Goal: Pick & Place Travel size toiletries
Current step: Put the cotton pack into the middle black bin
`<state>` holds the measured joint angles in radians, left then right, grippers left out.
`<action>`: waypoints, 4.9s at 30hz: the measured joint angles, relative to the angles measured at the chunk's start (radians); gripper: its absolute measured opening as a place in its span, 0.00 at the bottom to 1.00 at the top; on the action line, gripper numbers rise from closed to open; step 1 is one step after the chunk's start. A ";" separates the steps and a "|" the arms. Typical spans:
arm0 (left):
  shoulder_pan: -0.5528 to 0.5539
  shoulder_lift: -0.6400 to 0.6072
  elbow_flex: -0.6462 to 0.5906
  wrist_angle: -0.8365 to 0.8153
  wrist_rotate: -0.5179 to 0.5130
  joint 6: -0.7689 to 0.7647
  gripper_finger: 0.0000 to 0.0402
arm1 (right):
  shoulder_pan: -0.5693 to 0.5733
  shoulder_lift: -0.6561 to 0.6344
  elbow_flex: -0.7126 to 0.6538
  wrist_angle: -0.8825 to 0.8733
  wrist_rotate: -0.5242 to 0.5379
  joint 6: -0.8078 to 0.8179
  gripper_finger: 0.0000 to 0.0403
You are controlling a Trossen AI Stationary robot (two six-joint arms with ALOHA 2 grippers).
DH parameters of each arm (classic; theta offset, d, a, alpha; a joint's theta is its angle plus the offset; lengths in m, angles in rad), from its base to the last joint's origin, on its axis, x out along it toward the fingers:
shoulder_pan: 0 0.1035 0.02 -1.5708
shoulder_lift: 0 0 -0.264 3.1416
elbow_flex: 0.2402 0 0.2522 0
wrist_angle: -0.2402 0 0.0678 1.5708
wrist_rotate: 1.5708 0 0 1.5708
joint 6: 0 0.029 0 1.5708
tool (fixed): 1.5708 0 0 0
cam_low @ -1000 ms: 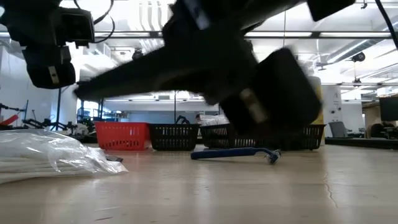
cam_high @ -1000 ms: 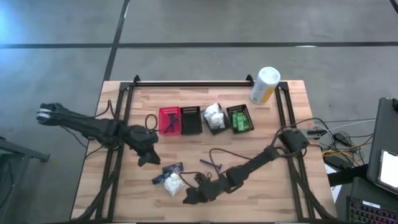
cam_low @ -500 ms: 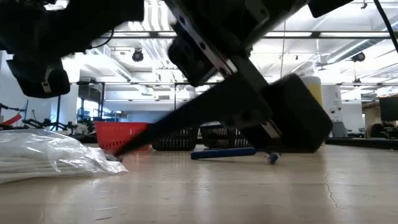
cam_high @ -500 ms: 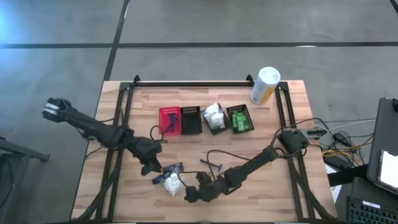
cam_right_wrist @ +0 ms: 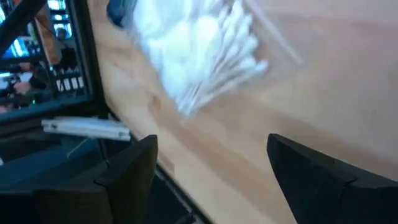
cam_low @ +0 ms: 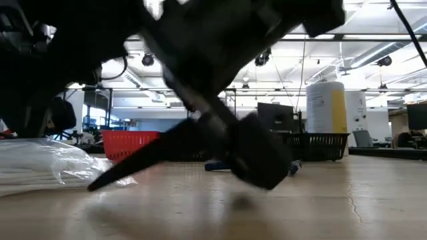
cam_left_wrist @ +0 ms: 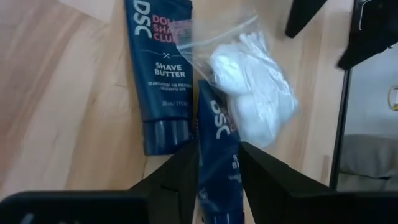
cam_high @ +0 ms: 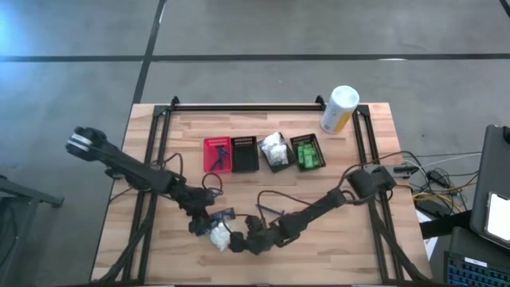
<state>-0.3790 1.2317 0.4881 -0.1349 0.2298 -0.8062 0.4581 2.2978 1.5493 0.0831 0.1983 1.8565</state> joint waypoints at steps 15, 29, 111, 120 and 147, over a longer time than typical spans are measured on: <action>-0.016 0.053 0.042 0.083 0.045 -0.008 0.30 | -0.019 0.026 0.028 -0.047 0.056 0.031 0.65; -0.039 0.158 0.058 0.130 0.037 -0.015 0.30 | -0.053 0.030 0.046 -0.051 0.142 -0.074 0.70; -0.037 -0.073 0.076 0.089 -0.111 -0.012 0.30 | -0.079 -0.073 0.115 -0.385 0.116 -0.456 0.05; -0.035 -0.315 0.076 -0.087 -0.278 -0.014 0.30 | -0.105 -0.181 0.115 -0.598 0.190 -0.500 0.06; 0.015 -0.637 0.076 -0.168 -0.439 0.093 0.30 | -0.541 -0.404 0.100 -1.129 0.129 -1.092 0.06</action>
<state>-0.3637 0.5948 0.5644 -0.3028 -0.2096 -0.7134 -0.0825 1.8935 1.6489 -1.0458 0.3270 0.7646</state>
